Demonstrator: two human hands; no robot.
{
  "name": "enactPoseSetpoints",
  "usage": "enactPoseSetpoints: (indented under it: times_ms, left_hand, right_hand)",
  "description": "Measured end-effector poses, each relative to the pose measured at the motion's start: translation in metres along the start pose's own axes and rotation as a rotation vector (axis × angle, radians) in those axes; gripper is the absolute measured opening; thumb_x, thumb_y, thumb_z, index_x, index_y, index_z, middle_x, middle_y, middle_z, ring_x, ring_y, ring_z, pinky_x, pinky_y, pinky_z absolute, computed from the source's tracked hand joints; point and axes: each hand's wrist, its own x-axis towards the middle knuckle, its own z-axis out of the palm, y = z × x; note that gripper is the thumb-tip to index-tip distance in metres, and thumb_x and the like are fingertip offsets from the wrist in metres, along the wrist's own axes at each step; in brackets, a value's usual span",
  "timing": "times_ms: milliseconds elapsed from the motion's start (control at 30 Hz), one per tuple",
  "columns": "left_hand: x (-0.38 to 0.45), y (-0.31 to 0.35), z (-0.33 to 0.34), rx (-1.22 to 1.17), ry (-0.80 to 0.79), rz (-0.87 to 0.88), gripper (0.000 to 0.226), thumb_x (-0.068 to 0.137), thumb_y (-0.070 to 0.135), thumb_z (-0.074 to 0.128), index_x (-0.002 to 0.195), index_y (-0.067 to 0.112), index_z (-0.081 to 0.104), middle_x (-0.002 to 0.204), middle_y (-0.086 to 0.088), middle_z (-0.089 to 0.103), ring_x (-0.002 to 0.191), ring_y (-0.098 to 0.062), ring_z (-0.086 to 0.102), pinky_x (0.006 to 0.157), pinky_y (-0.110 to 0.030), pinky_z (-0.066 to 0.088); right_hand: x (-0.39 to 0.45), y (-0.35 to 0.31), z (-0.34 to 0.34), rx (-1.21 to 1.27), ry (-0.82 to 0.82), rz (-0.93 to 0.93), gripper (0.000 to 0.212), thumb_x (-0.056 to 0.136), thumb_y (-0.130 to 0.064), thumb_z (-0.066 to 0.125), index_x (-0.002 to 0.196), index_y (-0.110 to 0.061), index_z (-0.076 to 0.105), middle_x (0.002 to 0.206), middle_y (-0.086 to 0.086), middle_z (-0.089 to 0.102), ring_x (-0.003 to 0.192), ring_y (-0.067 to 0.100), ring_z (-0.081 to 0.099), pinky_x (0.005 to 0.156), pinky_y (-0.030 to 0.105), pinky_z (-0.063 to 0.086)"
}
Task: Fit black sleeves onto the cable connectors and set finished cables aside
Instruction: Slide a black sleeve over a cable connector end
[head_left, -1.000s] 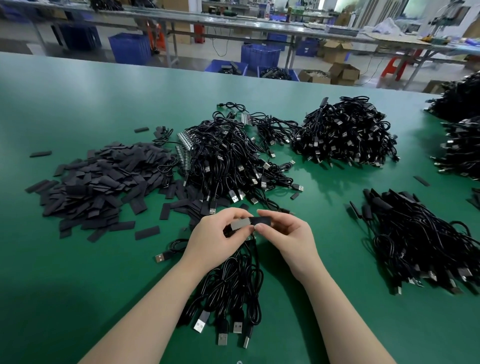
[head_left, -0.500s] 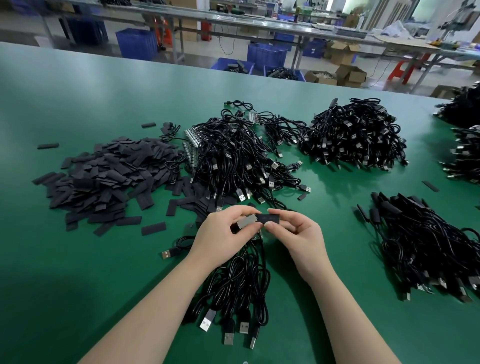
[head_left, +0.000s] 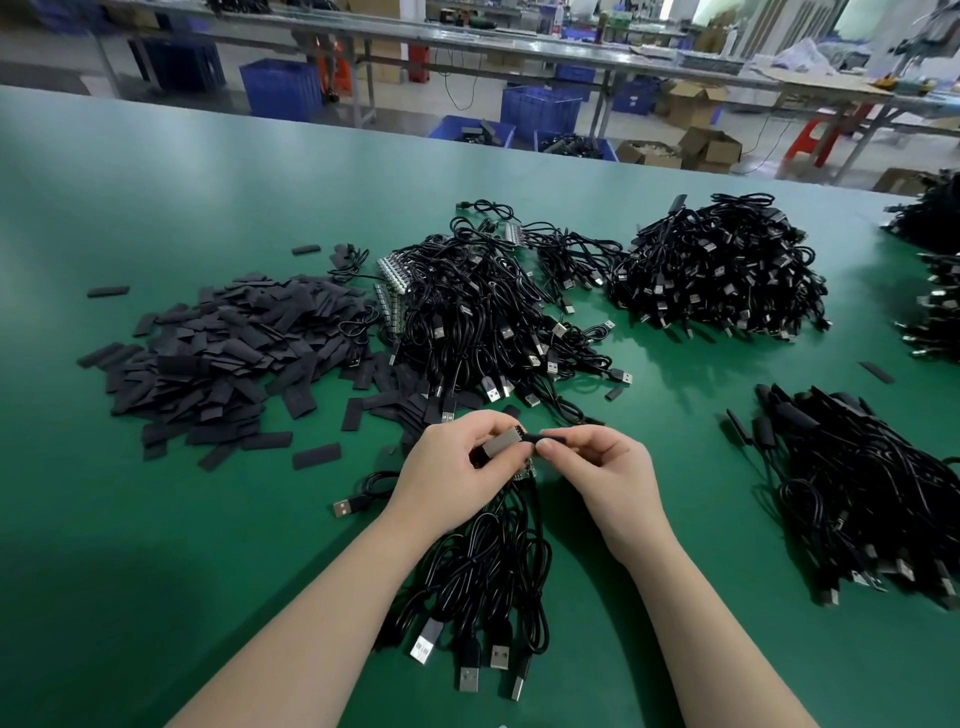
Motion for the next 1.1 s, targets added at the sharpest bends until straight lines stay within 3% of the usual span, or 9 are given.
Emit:
enactPoseSetpoints:
  times_ms: [133,233,400,467,567,633,700,867,1100]
  left_hand:
    - [0.001,0.001,0.001,-0.017,0.022,0.05,0.014,0.084,0.047,0.061,0.087,0.035,0.066,0.074,0.007,0.069,0.068,-0.018,0.066,0.066,-0.048,0.054]
    - [0.001,0.001,0.001,-0.033,0.041,0.094,0.012,0.085,0.044,0.062,0.087,0.034,0.066,0.075,0.009,0.067,0.07,-0.018,0.066,0.065,-0.044,0.054]
    - [0.001,0.004,0.004,-0.08,0.051,0.154,0.003,0.088,0.036,0.063,0.088,0.036,0.066,0.074,0.013,0.065,0.072,-0.011,0.064,0.066,-0.025,0.053]
    - [0.001,0.004,0.004,-0.074,0.057,0.157,0.005,0.089,0.033,0.063,0.088,0.037,0.066,0.074,0.014,0.065,0.07,-0.01,0.063,0.065,-0.025,0.052]
    - [0.0,0.004,0.005,-0.018,0.068,0.126,0.007,0.088,0.037,0.062,0.095,0.038,0.064,0.08,0.016,0.066,0.074,-0.01,0.064,0.066,-0.036,0.054]
    - [-0.001,0.005,0.005,0.003,0.063,0.102,0.018,0.087,0.041,0.06,0.105,0.042,0.059,0.09,0.021,0.067,0.084,-0.004,0.066,0.073,-0.034,0.055]
    - [-0.001,0.006,0.004,0.024,0.043,0.085,0.021,0.088,0.043,0.057,0.108,0.043,0.052,0.093,0.023,0.066,0.079,-0.006,0.065,0.072,-0.034,0.054]
    - [-0.001,0.006,0.002,0.065,0.018,0.111,0.009,0.093,0.035,0.054,0.1,0.042,0.051,0.091,0.018,0.06,0.069,-0.01,0.057,0.061,-0.025,0.047]
    - [0.0,0.007,0.0,0.139,0.111,0.198,0.018,0.088,0.019,0.068,0.102,0.03,0.067,0.098,0.02,0.063,0.101,-0.001,0.058,0.086,-0.011,0.043]
  right_hand:
    - [-0.001,0.0,0.0,0.004,-0.029,-0.019,0.019,0.069,-0.035,0.08,0.088,-0.034,0.079,0.072,-0.009,0.07,0.069,0.005,0.064,0.066,0.016,0.051]
    - [-0.002,0.0,0.0,0.034,-0.047,-0.012,0.026,0.075,-0.023,0.084,0.096,-0.037,0.078,0.072,-0.007,0.068,0.072,0.007,0.065,0.072,0.016,0.052]
    - [-0.006,-0.003,0.005,0.131,-0.001,-0.015,0.026,0.082,-0.008,0.077,0.086,-0.033,0.081,0.084,-0.004,0.077,0.077,0.004,0.07,0.071,0.013,0.052]
    - [-0.006,-0.004,0.007,0.116,0.019,-0.027,0.026,0.084,-0.006,0.074,0.083,-0.032,0.081,0.086,-0.003,0.077,0.079,0.004,0.071,0.071,0.013,0.052]
    - [-0.007,-0.006,0.009,0.09,0.061,-0.046,0.021,0.083,-0.01,0.076,0.081,-0.031,0.08,0.084,-0.002,0.077,0.079,0.006,0.07,0.072,0.015,0.052]
    - [-0.007,-0.007,0.008,0.108,0.103,-0.052,0.013,0.081,-0.017,0.079,0.076,-0.028,0.079,0.079,-0.002,0.075,0.075,0.009,0.067,0.069,0.016,0.051]
    - [-0.008,-0.008,0.005,0.141,0.146,-0.047,0.013,0.08,-0.023,0.079,0.068,-0.025,0.074,0.075,-0.001,0.072,0.073,0.013,0.064,0.069,0.022,0.051]
    - [-0.01,-0.013,0.003,0.272,0.14,0.008,0.011,0.076,-0.027,0.078,0.086,-0.029,0.08,0.086,0.005,0.077,0.083,0.02,0.075,0.064,0.021,0.055]
    - [-0.009,-0.01,0.007,0.267,0.147,0.015,0.013,0.081,-0.016,0.077,0.087,-0.027,0.08,0.084,0.005,0.077,0.077,0.02,0.075,0.066,0.021,0.055]
